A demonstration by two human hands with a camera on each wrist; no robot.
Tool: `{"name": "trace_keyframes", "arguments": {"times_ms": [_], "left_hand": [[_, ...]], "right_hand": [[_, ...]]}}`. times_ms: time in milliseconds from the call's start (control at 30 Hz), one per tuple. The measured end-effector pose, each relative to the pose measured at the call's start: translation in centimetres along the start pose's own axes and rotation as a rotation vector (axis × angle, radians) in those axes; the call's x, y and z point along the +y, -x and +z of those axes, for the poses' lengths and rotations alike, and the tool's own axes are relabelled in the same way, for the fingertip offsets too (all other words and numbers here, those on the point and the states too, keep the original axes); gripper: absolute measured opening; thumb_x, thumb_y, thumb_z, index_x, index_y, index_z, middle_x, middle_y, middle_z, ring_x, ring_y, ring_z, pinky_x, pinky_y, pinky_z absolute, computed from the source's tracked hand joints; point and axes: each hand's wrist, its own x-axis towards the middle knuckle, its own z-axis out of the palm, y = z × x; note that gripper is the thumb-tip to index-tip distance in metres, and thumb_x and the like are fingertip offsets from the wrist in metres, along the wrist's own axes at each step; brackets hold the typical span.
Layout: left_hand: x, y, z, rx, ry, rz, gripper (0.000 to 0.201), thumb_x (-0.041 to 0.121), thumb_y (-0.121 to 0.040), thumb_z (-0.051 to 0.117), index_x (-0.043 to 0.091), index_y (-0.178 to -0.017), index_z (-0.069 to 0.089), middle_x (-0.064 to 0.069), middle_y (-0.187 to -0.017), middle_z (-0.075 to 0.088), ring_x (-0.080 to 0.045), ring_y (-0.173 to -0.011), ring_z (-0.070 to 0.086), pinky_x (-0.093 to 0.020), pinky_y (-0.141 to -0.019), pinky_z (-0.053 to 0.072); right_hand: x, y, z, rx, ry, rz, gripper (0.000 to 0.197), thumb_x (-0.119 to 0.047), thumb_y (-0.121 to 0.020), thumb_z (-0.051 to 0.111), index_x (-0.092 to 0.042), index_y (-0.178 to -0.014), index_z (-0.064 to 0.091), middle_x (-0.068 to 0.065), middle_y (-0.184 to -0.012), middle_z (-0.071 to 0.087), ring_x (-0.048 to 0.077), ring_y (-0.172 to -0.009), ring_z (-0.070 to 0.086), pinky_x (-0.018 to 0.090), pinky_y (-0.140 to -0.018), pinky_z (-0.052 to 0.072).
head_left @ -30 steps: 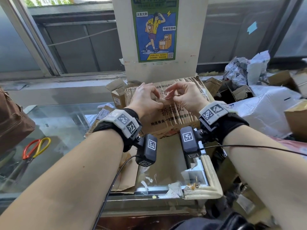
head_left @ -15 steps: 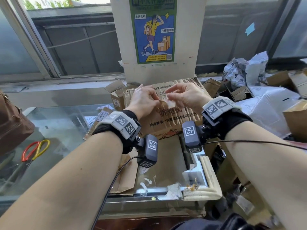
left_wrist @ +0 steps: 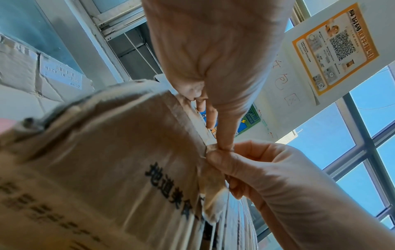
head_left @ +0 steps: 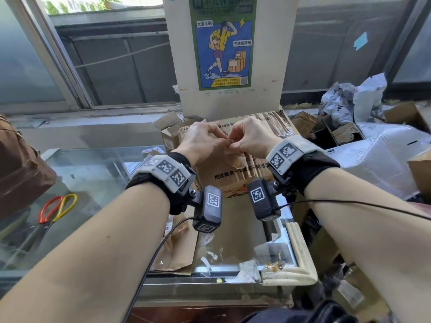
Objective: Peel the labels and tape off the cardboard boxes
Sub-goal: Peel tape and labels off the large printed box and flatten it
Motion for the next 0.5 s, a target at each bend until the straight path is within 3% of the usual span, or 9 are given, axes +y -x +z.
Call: {"name": "trace_keyframes", "arguments": {"times_ms": [100, 167, 200, 300, 433, 500], "left_hand": [[0.4, 0.2, -0.2, -0.036, -0.002, -0.009, 0.015, 0.023, -0.078, 0.077, 0.026, -0.072, 0.064, -0.002, -0.135, 0.054, -0.015, -0.14, 0.031, -0.034, -0.112, 0.025], [0.8, 0.3, -0.3, -0.055, 0.033, -0.038, 0.012, 0.014, -0.08, 0.071, 0.024, -0.081, 0.063, -0.002, -0.123, 0.057, -0.02, -0.131, 0.043, -0.034, -0.106, 0.036], [1.0, 0.3, -0.3, -0.062, 0.051, -0.051, 0.015, 0.01, -0.08, 0.067, 0.022, -0.089, 0.063, -0.002, -0.124, 0.056, -0.022, -0.129, 0.045, -0.034, -0.105, 0.038], [1.1, 0.6, -0.3, -0.098, -0.041, -0.032, 0.05, 0.015, -0.079, 0.07, 0.018, -0.124, 0.049, 0.0, -0.154, 0.029, -0.02, -0.142, 0.026, -0.032, -0.114, 0.024], [0.8, 0.9, 0.4, -0.115, -0.24, 0.017, 0.118, 0.039, -0.066, 0.085, 0.015, -0.153, 0.01, -0.005, -0.162, 0.003, -0.02, -0.149, 0.0, -0.034, -0.12, 0.004], [0.7, 0.8, 0.9, -0.117, -0.343, 0.039, 0.131, 0.048, -0.063, 0.084, 0.013, -0.155, -0.003, -0.005, -0.162, -0.009, -0.019, -0.148, -0.013, -0.032, -0.118, -0.006]], "right_hand": [[0.2, -0.2, 0.5, 0.024, -0.035, -0.027, 0.019, -0.018, -0.07, 0.083, -0.016, -0.064, 0.065, -0.003, -0.068, 0.062, 0.006, -0.06, 0.055, 0.022, -0.058, 0.045], [0.4, -0.4, 0.9, 0.046, -0.001, -0.047, 0.03, -0.018, -0.072, 0.081, -0.02, -0.057, 0.055, 0.002, -0.077, 0.06, 0.013, -0.069, 0.055, 0.029, -0.067, 0.045], [0.5, -0.6, 1.0, 0.059, 0.022, -0.061, 0.032, -0.018, -0.073, 0.08, -0.019, -0.057, 0.051, 0.006, -0.085, 0.059, 0.018, -0.077, 0.055, 0.032, -0.074, 0.045], [0.8, -0.6, 1.4, 0.077, -0.012, -0.129, 0.036, -0.008, -0.076, 0.072, -0.021, -0.056, 0.045, 0.011, -0.103, 0.062, 0.026, -0.097, 0.056, 0.044, -0.089, 0.045], [1.8, 0.0, 2.2, 0.124, -0.278, -0.07, 0.031, -0.007, -0.076, 0.075, -0.008, -0.058, 0.049, -0.004, -0.11, 0.068, 0.027, -0.1, 0.065, 0.049, -0.086, 0.052], [2.1, 0.1, 2.5, 0.112, -0.447, -0.019, 0.03, -0.005, -0.076, 0.076, -0.005, -0.059, 0.051, -0.003, -0.11, 0.069, 0.02, -0.1, 0.067, 0.047, -0.088, 0.053]]}}
